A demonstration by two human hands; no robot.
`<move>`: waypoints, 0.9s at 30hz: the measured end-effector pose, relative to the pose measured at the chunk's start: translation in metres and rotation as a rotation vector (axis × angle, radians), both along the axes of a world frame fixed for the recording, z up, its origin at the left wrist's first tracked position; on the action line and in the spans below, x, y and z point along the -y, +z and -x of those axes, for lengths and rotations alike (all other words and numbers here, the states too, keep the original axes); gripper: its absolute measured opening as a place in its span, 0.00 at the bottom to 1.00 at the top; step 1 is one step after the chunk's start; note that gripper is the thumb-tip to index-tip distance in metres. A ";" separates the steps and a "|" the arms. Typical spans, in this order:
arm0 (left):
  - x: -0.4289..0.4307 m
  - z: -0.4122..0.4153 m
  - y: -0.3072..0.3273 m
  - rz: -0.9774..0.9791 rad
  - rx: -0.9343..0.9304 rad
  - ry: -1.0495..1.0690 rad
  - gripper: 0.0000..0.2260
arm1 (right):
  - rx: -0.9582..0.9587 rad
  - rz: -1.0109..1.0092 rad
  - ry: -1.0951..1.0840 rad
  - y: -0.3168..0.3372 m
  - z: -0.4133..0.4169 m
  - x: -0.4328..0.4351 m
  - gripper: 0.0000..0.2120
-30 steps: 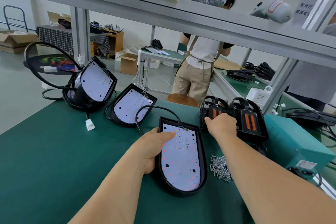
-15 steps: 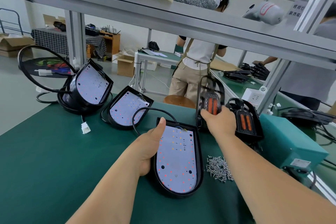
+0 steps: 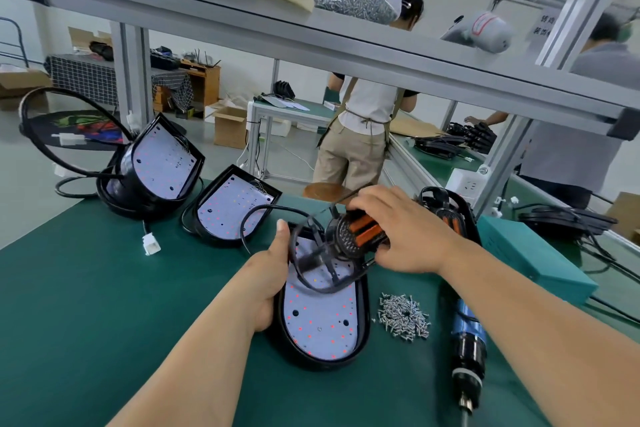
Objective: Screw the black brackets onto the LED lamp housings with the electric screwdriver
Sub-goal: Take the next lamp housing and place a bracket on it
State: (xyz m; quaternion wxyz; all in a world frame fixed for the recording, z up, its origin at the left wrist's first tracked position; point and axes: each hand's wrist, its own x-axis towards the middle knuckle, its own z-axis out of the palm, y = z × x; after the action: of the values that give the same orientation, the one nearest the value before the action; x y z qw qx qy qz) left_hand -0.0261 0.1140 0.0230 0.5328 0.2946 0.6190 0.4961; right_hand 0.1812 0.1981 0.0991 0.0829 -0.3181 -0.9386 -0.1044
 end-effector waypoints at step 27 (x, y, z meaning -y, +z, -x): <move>0.005 0.000 -0.002 -0.217 0.388 -0.142 0.22 | -1.412 1.095 -0.601 -0.081 0.058 0.083 0.23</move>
State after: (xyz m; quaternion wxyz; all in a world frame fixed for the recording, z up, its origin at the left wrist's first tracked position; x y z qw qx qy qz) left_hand -0.0257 0.1086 0.0211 0.6404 0.2920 0.4260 0.5684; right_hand 0.1231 0.1155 0.0185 0.4412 -0.5313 -0.4683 0.5512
